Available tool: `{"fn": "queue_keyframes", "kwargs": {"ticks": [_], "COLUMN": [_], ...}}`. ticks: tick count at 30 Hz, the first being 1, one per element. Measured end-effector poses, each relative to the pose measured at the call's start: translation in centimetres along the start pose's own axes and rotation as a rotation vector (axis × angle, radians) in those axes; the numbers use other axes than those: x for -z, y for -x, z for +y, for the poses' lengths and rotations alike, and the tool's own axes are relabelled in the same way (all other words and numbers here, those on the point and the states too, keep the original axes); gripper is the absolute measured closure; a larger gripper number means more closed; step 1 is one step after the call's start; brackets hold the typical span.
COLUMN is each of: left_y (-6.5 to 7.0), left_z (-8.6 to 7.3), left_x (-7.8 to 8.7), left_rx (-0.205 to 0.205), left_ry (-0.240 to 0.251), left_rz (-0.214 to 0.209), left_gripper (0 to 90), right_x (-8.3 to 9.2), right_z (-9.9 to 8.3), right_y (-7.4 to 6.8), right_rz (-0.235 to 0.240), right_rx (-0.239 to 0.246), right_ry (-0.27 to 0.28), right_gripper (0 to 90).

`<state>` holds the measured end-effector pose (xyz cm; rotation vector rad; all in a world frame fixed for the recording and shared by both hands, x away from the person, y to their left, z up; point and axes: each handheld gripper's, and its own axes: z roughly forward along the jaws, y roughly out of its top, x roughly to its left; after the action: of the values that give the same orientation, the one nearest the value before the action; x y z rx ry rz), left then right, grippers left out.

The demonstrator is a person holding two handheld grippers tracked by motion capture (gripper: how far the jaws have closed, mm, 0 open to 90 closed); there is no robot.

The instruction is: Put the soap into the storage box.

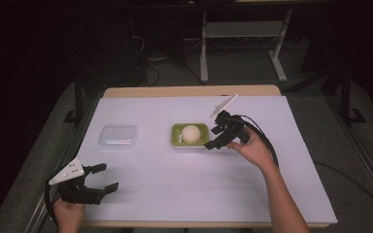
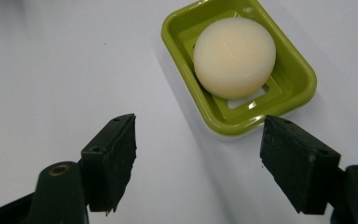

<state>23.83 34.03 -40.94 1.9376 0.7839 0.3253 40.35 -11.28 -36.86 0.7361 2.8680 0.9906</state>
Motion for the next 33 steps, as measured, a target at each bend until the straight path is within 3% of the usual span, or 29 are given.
{"fn": "queue_keyframes", "kwargs": {"ticks": [5,19,28,33], "left_y": [0.1,0.0,-0.1,0.0], "left_z": [0.1,0.1,0.1,0.1], "left_x": [0.0,-0.1,0.0,-0.1], "left_rx": [0.002,0.012,0.013,0.017], "left_ry": [0.0,0.004,0.002,-0.001], "left_rz": [0.004,0.012,0.021,0.023], "left_gripper": [13.2,13.2,13.2,13.2], "right_x": [0.3,1.5,1.8,2.0], "right_z": [-0.8,-2.8,-4.3,-5.2], "right_y": [0.1,-0.5,-0.9,-1.1], "right_rz": [0.014,-0.006,0.006,0.008], "right_rx": [-0.021,-0.016,-0.067,-0.071], "right_ry": [0.009,0.031,0.031,0.04], "right_gripper": [25.8,25.6,25.3,25.3]}}
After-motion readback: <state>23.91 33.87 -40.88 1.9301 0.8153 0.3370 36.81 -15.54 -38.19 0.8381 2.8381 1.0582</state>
